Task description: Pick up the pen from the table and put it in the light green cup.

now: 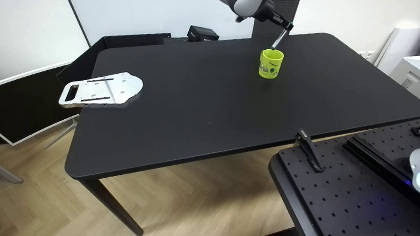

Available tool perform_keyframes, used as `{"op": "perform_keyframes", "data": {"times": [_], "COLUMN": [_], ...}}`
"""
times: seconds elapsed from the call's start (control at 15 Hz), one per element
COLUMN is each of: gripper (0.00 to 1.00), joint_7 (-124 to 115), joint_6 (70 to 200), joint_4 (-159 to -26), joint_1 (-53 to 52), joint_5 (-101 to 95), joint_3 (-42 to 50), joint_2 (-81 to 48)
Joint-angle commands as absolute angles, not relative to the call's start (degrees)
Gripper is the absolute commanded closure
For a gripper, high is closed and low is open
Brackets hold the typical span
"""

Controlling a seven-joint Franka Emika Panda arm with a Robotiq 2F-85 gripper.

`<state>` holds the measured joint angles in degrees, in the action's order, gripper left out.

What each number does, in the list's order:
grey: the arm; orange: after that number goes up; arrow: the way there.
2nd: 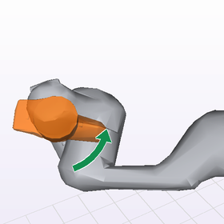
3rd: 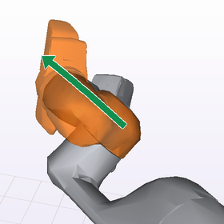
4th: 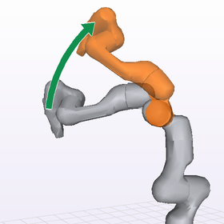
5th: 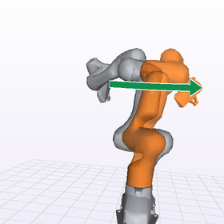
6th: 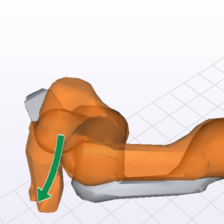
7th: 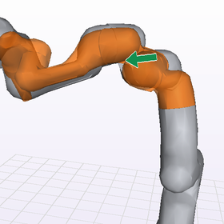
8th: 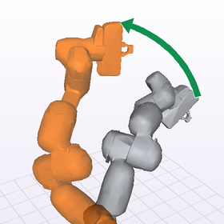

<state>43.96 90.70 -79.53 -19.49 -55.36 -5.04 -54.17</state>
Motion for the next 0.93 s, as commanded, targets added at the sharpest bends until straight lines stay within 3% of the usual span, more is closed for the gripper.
{"op": "perform_keyframes", "data": {"times": [0.0,0.4,0.47,0.6,0.87], "gripper": [0.95,0.95,0.56,0.50,0.22], "joint_7": [44.52,44.68,44.56,44.78,44.67], "joint_6": [89.75,90.27,90.18,90.13,89.65], "joint_4": [-80.03,-80.03,-79.73,-79.03,-75.78], "joint_1": [-18.28,-17.32,-17.14,-17.14,-17.04], "joint_5": [-56.07,-55.11,-54.73,-54.88,-54.93], "joint_3": [-6.36,-7.40,-7.62,-7.68,-7.35], "joint_2": [-54.80,-57.29,-57.63,-57.63,-55.83]}}
